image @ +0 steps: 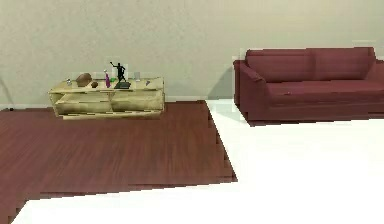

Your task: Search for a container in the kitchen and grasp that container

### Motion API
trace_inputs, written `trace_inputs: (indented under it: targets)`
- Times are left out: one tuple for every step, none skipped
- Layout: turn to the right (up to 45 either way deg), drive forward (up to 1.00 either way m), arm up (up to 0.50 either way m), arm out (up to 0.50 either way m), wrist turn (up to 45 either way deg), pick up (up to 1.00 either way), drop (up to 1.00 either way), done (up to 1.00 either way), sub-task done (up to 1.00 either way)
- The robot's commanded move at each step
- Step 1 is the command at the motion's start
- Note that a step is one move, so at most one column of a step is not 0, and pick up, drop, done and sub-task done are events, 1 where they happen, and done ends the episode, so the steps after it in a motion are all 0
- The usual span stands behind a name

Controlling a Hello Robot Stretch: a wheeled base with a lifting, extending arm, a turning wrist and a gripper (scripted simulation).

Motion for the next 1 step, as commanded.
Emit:
trace_inputs:
  targets:
    - [0.0,0.05,0.00,0.00,0.0,0.00,0.00,0.00,0.00]
